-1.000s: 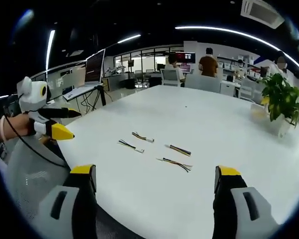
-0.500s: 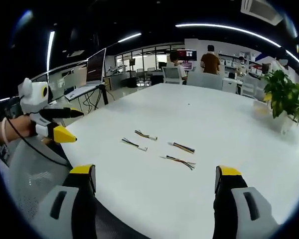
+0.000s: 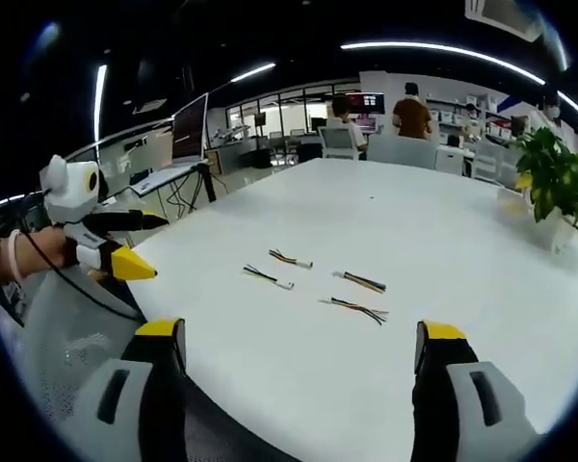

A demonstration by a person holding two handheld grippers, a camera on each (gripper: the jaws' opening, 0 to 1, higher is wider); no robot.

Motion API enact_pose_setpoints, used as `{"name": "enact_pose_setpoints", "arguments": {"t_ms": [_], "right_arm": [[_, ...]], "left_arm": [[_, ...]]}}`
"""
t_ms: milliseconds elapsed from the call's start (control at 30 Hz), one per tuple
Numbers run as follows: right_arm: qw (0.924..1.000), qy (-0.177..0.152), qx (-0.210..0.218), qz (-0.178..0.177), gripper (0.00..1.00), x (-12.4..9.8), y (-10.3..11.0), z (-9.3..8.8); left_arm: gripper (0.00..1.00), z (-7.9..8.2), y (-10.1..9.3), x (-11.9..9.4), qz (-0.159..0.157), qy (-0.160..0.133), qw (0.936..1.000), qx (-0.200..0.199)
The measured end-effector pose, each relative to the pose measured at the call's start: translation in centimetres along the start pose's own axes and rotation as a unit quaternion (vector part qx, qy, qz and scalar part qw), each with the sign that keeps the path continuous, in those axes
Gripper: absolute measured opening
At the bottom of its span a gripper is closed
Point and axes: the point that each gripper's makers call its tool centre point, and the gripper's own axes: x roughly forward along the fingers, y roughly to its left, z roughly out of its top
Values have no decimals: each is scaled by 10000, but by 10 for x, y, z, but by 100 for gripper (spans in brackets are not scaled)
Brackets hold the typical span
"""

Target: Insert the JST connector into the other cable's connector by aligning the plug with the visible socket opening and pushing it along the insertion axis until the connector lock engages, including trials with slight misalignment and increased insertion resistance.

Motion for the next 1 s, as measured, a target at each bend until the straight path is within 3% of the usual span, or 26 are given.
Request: {"name": "enact_pose_setpoints", "arguments": {"t_ms": [267, 367, 533, 767, 867, 1000], "right_arm": [[9999, -102, 46, 47, 99, 2, 2, 6], [9999, -141, 49, -29, 99, 0, -1, 8], [10000, 21, 42, -49, 99, 2, -2, 2], [9993, 169, 203, 253, 100, 7, 8, -5], [9994, 37, 185, 299, 99, 6, 11, 1], [9975, -55, 600, 369, 98, 6, 10, 7]], "left_arm": [[91, 0, -1, 3, -55, 70, 10000, 20], [91, -6, -6, 4, -192, 235, 9995, -15], [90, -12, -12, 7, -322, 401, 9987, 56], [90, -14, -12, 8, -360, 462, 9982, 97], [91, -13, -10, 8, -333, 455, 9984, 57], [92, -12, -11, 8, -333, 498, 9982, -19]]}}
